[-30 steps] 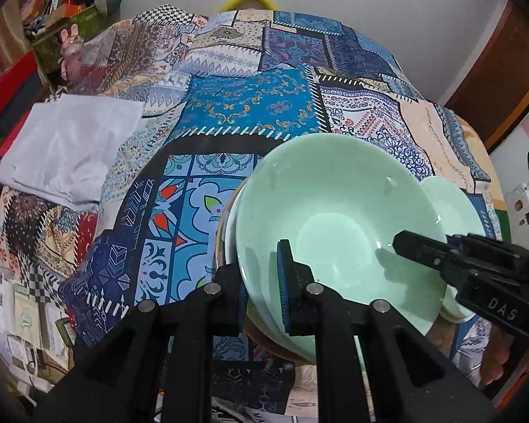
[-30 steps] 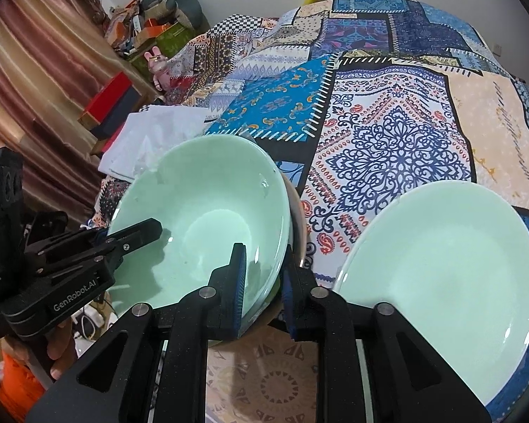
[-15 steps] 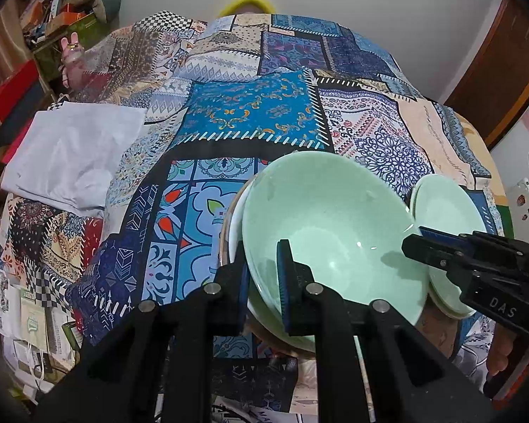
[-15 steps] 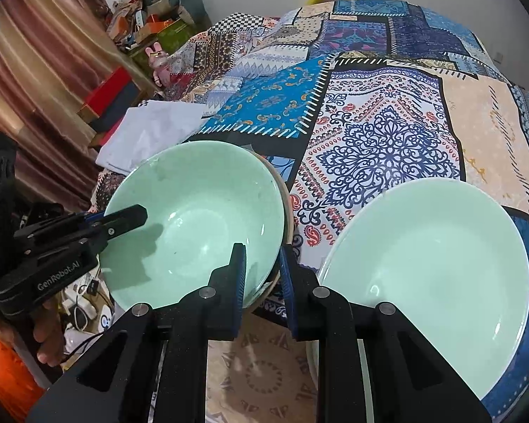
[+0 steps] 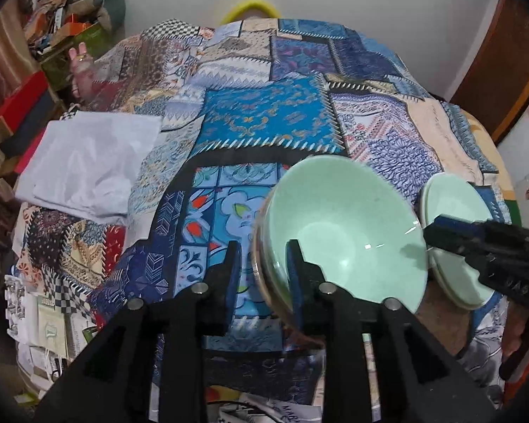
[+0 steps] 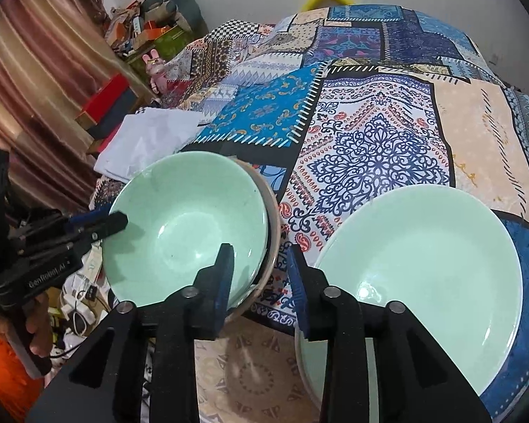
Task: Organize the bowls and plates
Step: 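Lower the mint green bowl into the white bowl with both grippers, then lift the nested bowl stack with both grippers and carry it onto the plate stack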
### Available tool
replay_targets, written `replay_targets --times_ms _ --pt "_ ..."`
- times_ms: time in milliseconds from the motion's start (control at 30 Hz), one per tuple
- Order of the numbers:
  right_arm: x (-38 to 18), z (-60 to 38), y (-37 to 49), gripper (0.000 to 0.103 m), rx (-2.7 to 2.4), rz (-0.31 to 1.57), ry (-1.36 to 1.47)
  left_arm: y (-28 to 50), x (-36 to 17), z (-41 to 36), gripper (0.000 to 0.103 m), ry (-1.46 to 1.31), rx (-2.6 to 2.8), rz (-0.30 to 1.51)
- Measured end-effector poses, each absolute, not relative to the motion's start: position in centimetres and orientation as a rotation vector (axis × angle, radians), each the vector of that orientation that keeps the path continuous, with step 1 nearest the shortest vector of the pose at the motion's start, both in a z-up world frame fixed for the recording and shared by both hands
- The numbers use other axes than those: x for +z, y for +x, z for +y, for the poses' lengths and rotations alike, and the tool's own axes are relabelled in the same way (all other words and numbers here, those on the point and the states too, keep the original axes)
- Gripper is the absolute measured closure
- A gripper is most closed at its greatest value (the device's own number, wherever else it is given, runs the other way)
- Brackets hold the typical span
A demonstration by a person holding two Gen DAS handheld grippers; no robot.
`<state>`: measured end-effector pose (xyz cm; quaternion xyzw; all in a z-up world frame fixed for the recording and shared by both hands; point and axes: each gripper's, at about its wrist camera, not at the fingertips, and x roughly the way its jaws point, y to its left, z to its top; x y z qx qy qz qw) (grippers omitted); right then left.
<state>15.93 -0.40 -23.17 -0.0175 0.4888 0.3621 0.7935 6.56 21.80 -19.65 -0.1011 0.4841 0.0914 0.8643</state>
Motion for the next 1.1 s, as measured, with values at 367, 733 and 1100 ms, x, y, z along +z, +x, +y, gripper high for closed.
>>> replay_targets --times_ms 367,733,1100 --pt "-25.1 1.5 16.3 0.069 0.805 1.099 -0.058 6.7 -22.4 22.5 0.062 -0.297 0.137 1.067" --pt "-26.6 2.8 16.7 0.067 0.808 1.137 -0.052 7.4 -24.5 23.2 0.058 -0.414 0.072 1.112" --pt "-27.0 2.9 16.4 0.07 0.791 1.116 -0.059 8.1 -24.9 22.2 0.069 -0.386 0.044 1.104"
